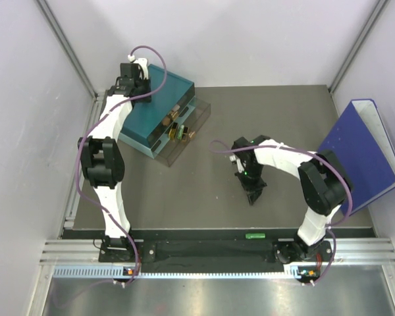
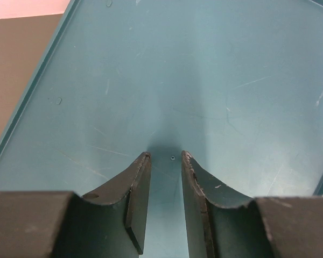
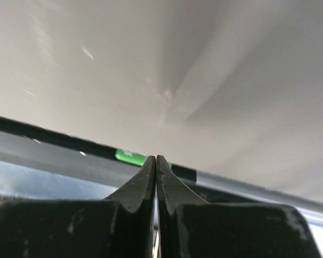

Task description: Organize the makeup

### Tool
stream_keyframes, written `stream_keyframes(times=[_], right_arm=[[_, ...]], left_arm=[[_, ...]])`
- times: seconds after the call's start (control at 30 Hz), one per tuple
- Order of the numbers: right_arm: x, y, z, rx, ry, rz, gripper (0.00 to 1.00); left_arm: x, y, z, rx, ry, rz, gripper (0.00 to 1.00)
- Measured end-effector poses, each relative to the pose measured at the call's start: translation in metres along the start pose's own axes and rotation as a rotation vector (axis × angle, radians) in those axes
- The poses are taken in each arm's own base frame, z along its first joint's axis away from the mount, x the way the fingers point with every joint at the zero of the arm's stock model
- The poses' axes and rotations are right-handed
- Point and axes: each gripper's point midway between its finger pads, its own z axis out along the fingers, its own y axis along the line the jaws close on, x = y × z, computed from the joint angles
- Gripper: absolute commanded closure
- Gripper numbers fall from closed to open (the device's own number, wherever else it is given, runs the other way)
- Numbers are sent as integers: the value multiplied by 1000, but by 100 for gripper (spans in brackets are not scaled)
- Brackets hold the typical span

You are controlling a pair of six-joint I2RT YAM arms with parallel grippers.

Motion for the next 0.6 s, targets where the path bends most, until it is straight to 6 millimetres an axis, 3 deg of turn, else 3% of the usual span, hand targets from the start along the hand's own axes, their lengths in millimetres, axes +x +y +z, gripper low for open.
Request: stream_keyframes(times=[0.2,0.3,0.33,0.37,0.47,0.6], right_arm=[[-61,9,-43,0,-222,-3,95],[-99,11,-78,-14,-372,4,89],[-112,10,-91,-16,-420,13,89],[-125,9,-105,-20,-471,20,87],[-159,0,-138,-31,-590,55,82],[-202,-30,-172,-42,-717,146,77]], left_arm=[[-7,-1,-7,-9,-25,5,61],[-6,-8,-13,18,-22,9,44],[-5,-12,-16,36,-18,16,33],[-3,-17,-20,56,-13,22,27],[6,-37,-34,124,19,50,25],[17,-69,-47,226,63,83,26]])
